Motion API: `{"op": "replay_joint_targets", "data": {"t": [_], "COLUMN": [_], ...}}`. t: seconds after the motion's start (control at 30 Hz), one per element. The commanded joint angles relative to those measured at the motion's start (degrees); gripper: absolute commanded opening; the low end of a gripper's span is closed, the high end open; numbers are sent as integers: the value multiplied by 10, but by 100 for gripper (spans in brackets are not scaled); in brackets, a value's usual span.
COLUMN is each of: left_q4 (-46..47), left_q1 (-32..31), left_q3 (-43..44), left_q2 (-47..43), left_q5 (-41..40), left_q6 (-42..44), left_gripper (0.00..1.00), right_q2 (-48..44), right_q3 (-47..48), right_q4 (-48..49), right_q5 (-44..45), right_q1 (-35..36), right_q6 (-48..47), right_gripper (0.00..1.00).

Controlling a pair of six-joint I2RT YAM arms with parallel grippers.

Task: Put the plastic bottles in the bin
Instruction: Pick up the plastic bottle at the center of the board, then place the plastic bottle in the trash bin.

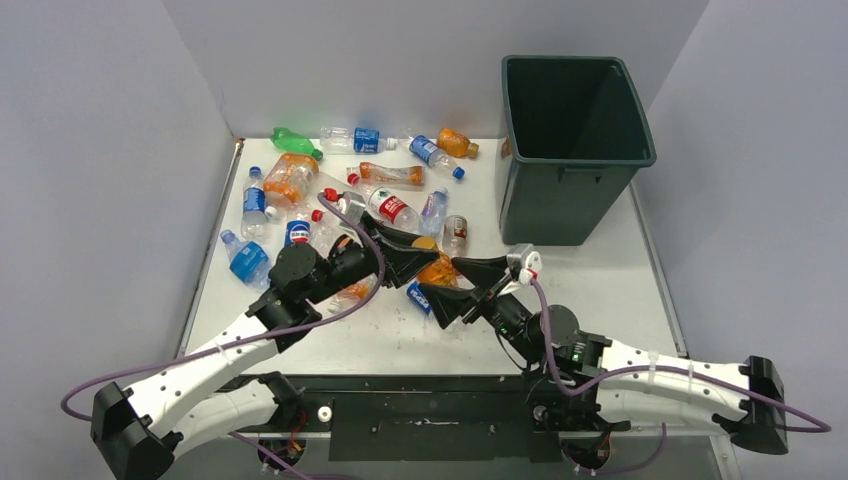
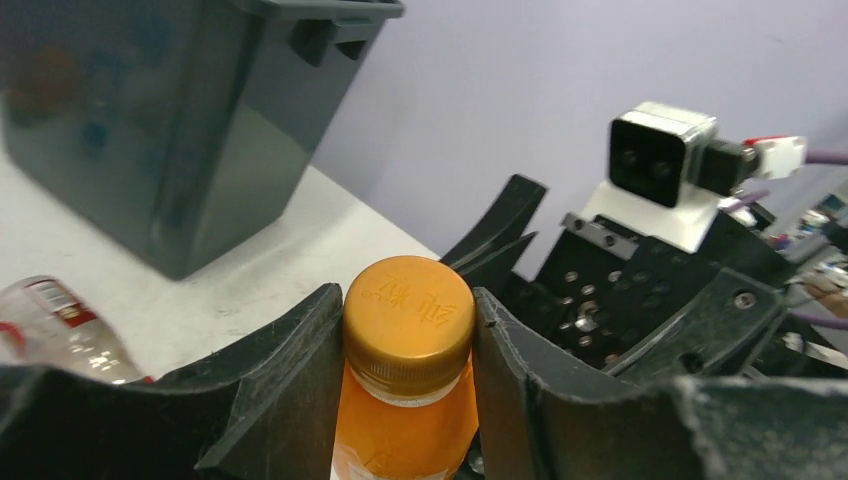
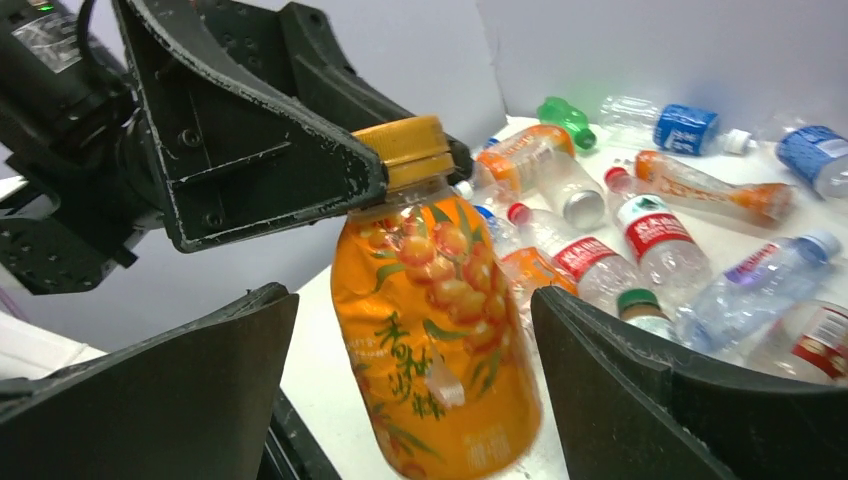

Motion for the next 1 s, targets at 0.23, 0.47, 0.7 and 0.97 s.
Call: {"op": "replay_joint_targets", "data": {"t": [0.23,0.47,0.7,0.97], "left_q4": [-85,-123,-125,-139], "left_q1": [2,2,-5,-9], "left_q3": [105,319,602,875], "left_q2": [-20,109,335,574], "left_q5": [-144,-141,-67,-42], "left_q6": [110,213,297,317], "left_gripper": [0,0,0,0], "right_q2": [-154,-192,-95,9], "right_q3": [38,-54,-85,-68], "right_q4": [-332,-341,-364,-365], "right_q5": [99,212,271,238], "right_q1": [3,2,-3,-10], "right_q6": [84,118,206,215], "right_gripper": [90,90,90,90]}}
